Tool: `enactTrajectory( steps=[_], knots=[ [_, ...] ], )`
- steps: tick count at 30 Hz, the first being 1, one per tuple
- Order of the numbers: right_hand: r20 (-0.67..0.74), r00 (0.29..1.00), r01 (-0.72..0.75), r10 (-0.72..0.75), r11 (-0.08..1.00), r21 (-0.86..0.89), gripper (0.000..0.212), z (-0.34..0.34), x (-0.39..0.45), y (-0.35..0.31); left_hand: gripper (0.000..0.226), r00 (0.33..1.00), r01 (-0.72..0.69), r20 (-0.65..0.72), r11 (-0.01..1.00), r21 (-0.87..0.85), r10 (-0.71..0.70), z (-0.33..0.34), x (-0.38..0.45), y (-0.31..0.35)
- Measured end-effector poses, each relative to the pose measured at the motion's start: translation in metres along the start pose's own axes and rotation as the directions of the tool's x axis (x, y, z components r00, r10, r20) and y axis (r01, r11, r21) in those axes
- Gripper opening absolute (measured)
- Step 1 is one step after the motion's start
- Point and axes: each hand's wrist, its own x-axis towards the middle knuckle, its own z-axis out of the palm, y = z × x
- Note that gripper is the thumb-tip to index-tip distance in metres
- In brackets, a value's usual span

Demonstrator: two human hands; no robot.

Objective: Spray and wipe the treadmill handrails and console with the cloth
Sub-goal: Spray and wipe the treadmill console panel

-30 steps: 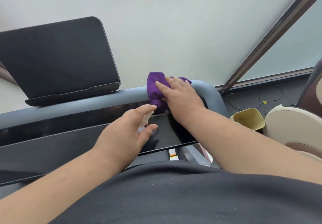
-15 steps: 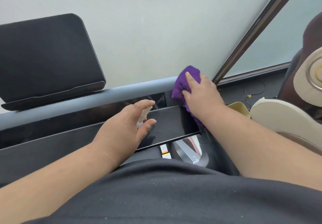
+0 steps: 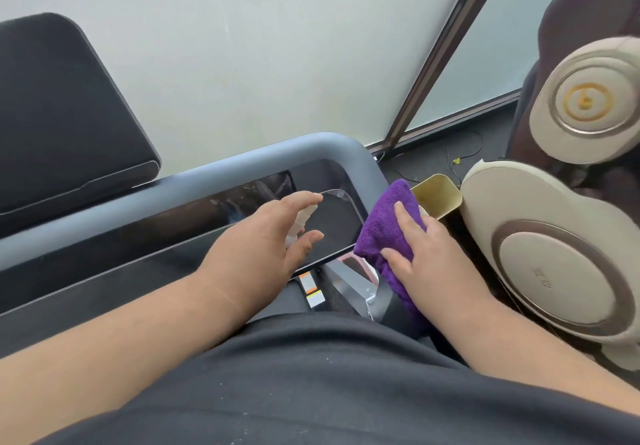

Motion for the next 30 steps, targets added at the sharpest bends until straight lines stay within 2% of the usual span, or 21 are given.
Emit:
enactTrajectory(
  steps=[3,9,12,17,22,26,30],
  knots=[
    [-0.007,1.0,-0.02,0.02,1.0,-0.015,0.074,0.001,0.009,-0.008,0.041,1.0,-0.005,0.008,1.0,-0.006,0.005,0.001,0.0,0.001],
    [-0.04,0.999,-0.01,0.008,0.999,-0.047,0.07,-0.007,0.095,-0.05,0.043,0.999,-0.035,0.036,0.999,-0.011,0.036,0.003,-0.001,0.009],
    [-0.03,1.0,0.003,-0.004,0.999,-0.055,0.069,-0.007,0.112,-0.059,0.043,0.995,-0.057,0.078,0.998,-0.003,0.057,0.007,-0.002,0.013],
    [-0.015,1.0,-0.017,0.017,1.0,-0.01,0.071,-0.002,0.047,-0.025,0.043,0.984,-0.12,0.134,0.992,0.037,0.114,0.014,0.003,0.02],
    [-0.026,0.997,-0.069,0.07,0.997,0.013,0.074,0.007,-0.036,0.012,0.043,0.979,-0.125,0.167,0.992,0.031,0.119,0.017,0.011,0.013],
    [-0.041,0.998,-0.055,0.054,0.998,-0.039,0.075,0.007,-0.022,0.002,0.043,0.981,-0.107,0.167,0.993,0.044,0.099,0.018,0.012,0.004],
    [-0.051,0.999,-0.007,0.003,0.998,-0.061,0.075,0.0,0.047,-0.029,0.044,0.983,-0.096,0.161,0.995,0.022,0.091,0.02,0.012,0.004]
  ],
)
